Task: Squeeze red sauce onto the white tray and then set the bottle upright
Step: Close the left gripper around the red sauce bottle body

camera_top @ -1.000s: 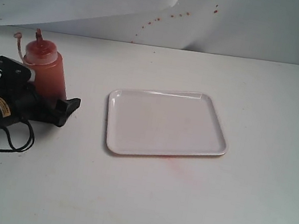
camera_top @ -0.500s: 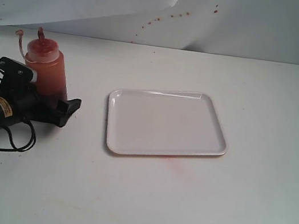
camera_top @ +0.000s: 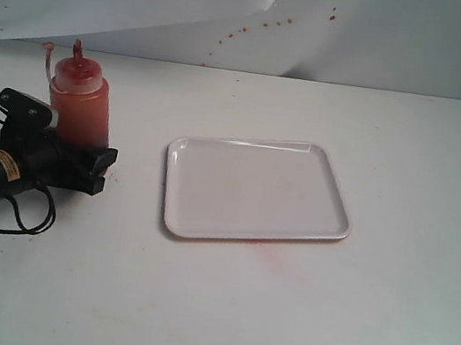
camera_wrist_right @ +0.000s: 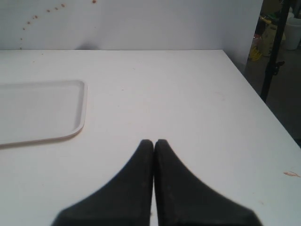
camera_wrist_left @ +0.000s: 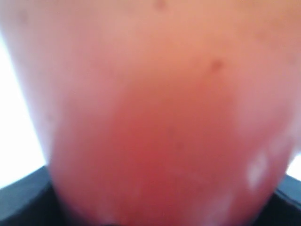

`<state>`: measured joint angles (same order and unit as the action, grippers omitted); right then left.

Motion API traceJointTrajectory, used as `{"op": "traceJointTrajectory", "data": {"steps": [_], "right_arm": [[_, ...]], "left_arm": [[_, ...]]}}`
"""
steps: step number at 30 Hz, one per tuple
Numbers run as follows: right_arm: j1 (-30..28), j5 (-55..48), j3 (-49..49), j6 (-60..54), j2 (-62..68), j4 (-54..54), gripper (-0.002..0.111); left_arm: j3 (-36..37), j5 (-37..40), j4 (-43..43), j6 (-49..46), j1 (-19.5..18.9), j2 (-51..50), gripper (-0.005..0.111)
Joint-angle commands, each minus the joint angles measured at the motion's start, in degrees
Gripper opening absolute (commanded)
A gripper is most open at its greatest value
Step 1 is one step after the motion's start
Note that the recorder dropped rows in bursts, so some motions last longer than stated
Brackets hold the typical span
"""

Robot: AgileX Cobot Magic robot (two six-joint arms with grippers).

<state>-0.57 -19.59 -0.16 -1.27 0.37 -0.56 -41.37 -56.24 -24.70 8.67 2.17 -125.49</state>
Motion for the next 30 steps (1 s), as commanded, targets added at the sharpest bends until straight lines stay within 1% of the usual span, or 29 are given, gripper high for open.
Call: {"op": "traceJointTrajectory", "data": {"steps": [1,12,15,22,24,27,30], "right_arm": [[-0.1,0.1,0.2,0.1,-0.4,0.2,0.0],[-0.1,0.1,0.2,0.1,-0.4,0.2,0.0],[-0.1,0.1,0.2,0.1,-0.4,0.2,0.0],[-0.1,0.1,0.2,0.1,-0.4,0.2,0.0],[-0.1,0.9,0.2,-0.8,-0.4,-2.4,0.0],[-0.1,2.9,0.2,-3.1,-0.4,-11.2,0.0],[-0.1,3.0,0.2,-3.0,-0.4,-12.6,0.0]], "left_arm": [[-0.3,-0.2,0.4,-0.4,0.0,0.0,0.001],[-0.2,-0.2,0.4,-1.9,0.0,0.9,0.0],[0.0,1.3,0.2,-1.9,0.0,3.1,0.0],[2.7,1.0,0.2,-1.2,0.0,10.5,0.0],[3.6,1.0,0.2,-1.2,0.0,12.2,0.0],[4.5,0.7,0.1,-1.2,0.0,13.9,0.0],[4.7,-0.3,-3.0,-1.2,0.0,14.2,0.0]]}}
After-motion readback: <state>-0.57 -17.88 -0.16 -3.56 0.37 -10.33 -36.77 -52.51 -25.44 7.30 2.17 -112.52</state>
